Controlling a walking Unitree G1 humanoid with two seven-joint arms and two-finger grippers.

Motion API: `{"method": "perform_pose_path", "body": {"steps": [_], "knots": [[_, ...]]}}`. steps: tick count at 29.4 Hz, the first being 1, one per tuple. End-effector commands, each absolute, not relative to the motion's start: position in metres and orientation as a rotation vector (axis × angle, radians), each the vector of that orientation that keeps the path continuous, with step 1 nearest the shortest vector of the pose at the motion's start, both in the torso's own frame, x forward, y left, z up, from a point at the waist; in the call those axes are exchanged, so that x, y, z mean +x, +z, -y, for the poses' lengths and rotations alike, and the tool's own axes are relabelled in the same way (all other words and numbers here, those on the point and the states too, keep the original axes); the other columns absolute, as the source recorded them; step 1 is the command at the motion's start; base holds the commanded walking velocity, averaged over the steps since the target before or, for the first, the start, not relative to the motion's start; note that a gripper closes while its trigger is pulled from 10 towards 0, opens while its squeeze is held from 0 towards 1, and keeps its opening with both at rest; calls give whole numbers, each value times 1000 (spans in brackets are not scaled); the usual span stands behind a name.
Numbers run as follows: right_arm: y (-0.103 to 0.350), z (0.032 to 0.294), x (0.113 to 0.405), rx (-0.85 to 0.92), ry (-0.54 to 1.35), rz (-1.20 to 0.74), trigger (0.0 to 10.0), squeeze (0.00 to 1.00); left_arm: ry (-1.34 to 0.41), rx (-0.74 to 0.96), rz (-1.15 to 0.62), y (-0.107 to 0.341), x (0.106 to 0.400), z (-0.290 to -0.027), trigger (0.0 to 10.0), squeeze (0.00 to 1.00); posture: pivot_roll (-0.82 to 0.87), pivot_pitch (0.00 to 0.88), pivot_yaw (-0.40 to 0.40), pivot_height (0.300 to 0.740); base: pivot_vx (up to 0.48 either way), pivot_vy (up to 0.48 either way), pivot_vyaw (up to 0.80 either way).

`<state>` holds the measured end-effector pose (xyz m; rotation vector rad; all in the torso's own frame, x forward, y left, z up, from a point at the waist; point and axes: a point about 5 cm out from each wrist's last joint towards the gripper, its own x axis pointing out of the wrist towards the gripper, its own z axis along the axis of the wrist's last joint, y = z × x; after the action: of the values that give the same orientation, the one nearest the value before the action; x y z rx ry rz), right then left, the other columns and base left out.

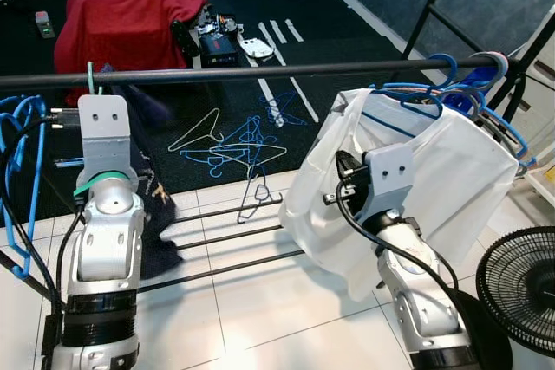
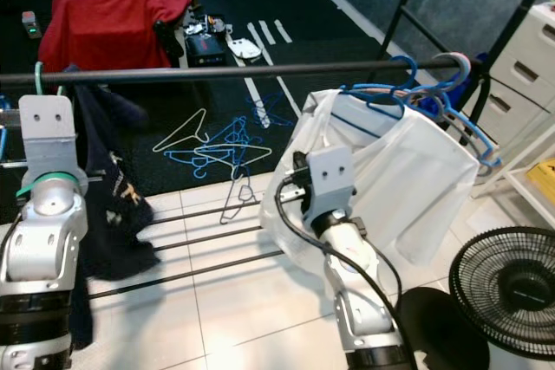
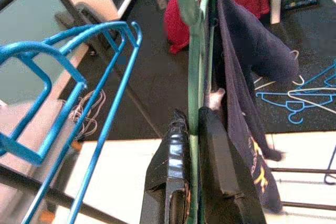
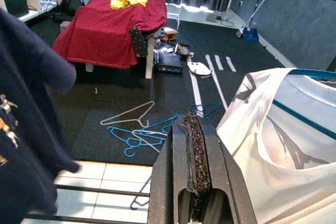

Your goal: Hang hanger

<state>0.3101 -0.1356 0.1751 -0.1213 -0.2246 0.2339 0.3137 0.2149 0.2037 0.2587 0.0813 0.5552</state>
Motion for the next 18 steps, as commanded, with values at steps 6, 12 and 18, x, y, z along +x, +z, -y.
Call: {"method": "perform_pose_path", "body": {"steps": [6, 12, 18], "knots": [[175, 137, 312, -130, 238, 222, 10000, 0, 286, 219, -85, 201, 325, -193, 10000, 0, 2, 69, 17, 740, 0, 0, 0], [174, 140, 311, -135, 226, 220, 10000, 0, 55, 197, -35, 217, 336, -171, 10000, 0, -4, 59, 21, 740, 0, 0, 0], [175, 138, 312, -133, 228, 223, 10000, 0, 32, 213, -13, 223, 344, -155, 10000, 0, -7, 62, 20, 740, 0, 0, 0]]}}
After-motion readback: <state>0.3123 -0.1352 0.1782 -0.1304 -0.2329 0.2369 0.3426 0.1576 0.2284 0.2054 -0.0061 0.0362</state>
